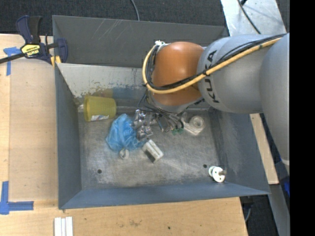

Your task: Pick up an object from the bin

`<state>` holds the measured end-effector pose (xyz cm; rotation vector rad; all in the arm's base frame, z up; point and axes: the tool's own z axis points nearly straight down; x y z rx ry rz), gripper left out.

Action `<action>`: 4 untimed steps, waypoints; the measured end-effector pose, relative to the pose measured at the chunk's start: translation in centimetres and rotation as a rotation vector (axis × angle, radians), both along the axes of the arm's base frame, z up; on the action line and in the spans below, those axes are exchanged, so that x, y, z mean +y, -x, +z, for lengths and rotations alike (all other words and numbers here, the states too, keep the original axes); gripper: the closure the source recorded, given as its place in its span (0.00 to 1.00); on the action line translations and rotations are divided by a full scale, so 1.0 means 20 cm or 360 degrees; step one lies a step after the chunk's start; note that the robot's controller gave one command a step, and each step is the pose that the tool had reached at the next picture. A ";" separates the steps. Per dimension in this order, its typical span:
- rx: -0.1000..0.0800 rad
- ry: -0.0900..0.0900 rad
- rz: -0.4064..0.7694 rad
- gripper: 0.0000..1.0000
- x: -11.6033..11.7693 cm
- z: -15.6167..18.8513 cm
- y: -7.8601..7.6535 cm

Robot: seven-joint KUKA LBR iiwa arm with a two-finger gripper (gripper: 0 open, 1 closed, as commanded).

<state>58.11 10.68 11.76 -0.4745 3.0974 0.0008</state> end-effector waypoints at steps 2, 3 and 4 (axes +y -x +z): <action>0.0005 0.0001 0.0052 1.00 -0.03 0.13 -0.01; 0.0009 0.0002 0.0057 1.00 -0.02 0.19 0.00; 0.0002 0.0000 0.0039 1.00 0.00 0.23 -0.03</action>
Offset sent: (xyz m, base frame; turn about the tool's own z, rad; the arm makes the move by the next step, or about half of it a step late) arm 0.0043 -0.0046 0.0167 -0.0210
